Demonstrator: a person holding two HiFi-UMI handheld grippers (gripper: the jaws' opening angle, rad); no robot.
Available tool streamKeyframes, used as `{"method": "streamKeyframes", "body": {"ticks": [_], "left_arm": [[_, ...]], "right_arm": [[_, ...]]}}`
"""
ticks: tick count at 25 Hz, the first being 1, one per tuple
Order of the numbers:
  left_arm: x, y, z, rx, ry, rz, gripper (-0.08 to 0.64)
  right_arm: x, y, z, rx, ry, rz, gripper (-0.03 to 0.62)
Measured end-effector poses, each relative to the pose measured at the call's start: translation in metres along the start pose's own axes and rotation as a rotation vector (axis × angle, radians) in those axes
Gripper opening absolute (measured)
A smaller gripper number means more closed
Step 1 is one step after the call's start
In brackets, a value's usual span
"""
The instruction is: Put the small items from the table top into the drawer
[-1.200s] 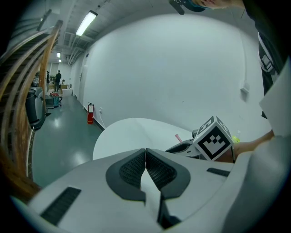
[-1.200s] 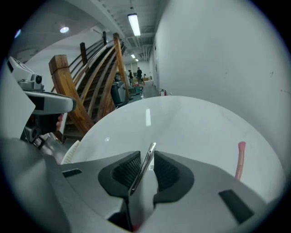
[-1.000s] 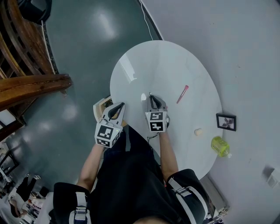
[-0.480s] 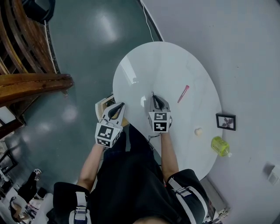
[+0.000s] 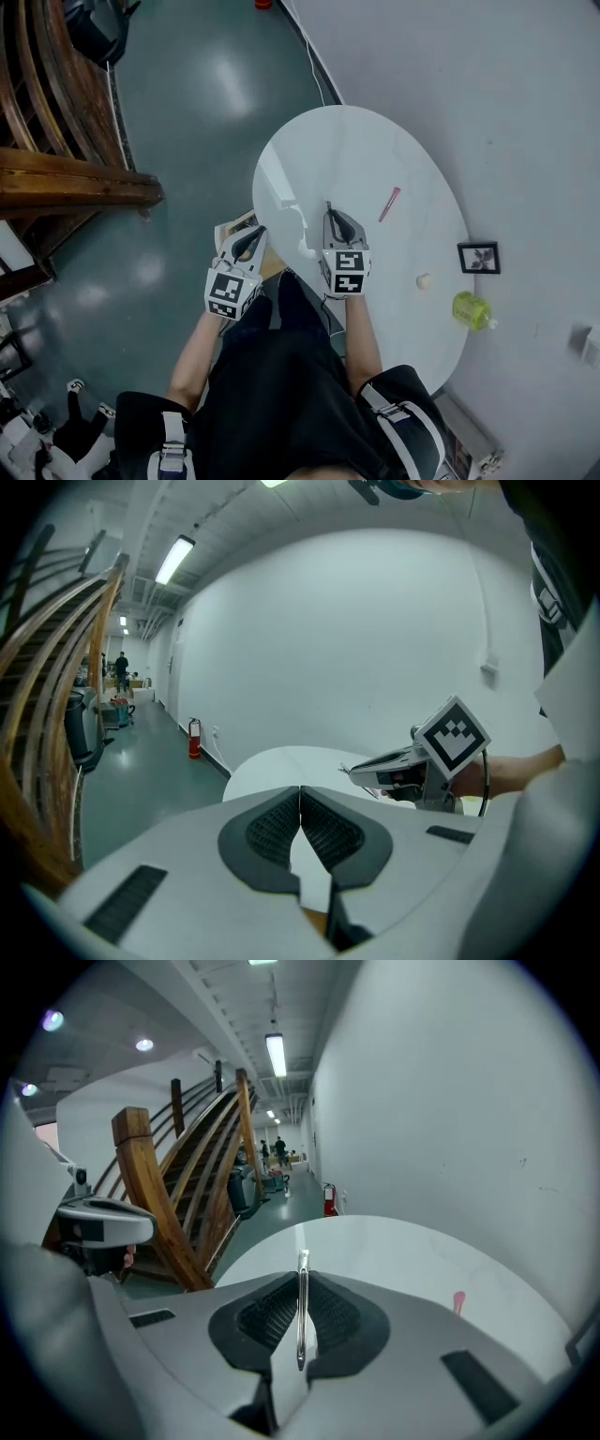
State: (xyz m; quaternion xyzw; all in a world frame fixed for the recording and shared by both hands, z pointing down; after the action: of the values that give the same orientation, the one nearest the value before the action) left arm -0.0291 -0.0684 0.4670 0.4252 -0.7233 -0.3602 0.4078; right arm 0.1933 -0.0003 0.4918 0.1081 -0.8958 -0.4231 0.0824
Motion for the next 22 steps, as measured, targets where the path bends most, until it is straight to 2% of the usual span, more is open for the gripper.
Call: {"method": "streamKeyframes", "body": {"ticks": [12, 22], "left_arm": [[-0.022, -0.011, 0.083, -0.093, -0.045, -0.061, 0.02], [-0.026, 0.012, 0.156, -0.126, -0.085, -0.054, 0.02]], "right_arm": [[0.059, -0.021, 0.093, -0.161, -0.037, 0.032, 0.055], [0.127, -0.012, 0.14, -0.197, -0.087, 0.061, 0.055]]}}
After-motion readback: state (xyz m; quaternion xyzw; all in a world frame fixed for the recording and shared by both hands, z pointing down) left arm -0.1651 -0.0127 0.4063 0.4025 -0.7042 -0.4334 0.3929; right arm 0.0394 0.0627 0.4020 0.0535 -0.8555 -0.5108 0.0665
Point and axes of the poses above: the fingertips, and each gripper's own axes: z backward along the fingers, x to its left, y out of its underside, the point moved 10 cm from there along z, backward along the fingers, and after that the axes turned 12 degrees about y, right-handed, at the moved point
